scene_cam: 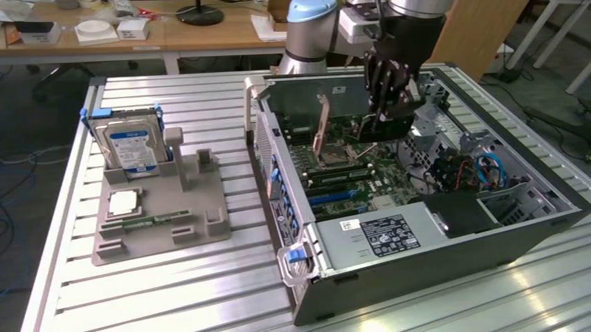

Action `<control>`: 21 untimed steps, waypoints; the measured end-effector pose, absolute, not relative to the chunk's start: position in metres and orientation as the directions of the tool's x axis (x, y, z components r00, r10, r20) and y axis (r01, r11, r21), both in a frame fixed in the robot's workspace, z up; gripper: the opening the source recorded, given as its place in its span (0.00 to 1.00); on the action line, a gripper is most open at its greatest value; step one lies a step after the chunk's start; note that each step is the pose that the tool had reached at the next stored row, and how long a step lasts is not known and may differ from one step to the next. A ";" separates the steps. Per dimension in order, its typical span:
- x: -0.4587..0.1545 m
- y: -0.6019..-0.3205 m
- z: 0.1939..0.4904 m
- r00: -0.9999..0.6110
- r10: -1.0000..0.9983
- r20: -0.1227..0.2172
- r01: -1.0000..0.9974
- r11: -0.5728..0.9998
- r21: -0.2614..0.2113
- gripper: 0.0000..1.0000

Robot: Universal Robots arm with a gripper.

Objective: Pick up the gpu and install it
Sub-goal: 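Insert the gpu into the slot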

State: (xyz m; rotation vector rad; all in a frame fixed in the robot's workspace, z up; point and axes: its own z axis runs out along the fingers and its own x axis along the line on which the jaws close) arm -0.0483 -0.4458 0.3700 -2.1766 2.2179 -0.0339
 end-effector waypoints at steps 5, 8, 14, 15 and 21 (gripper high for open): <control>-0.048 -0.446 0.363 -0.019 -1.000 -0.008 -0.999 0.019 -0.038 0.26; -0.048 -0.446 0.360 -0.019 -1.000 -0.008 -0.999 0.019 -0.035 0.26; -0.048 -0.447 0.351 -0.018 -1.000 -0.006 -0.999 0.019 -0.033 0.26; -0.048 -0.448 0.349 -0.019 -1.000 -0.006 -0.999 0.019 -0.033 0.26; -0.049 -0.450 0.341 -0.019 -1.000 -0.006 -0.999 0.019 -0.033 0.26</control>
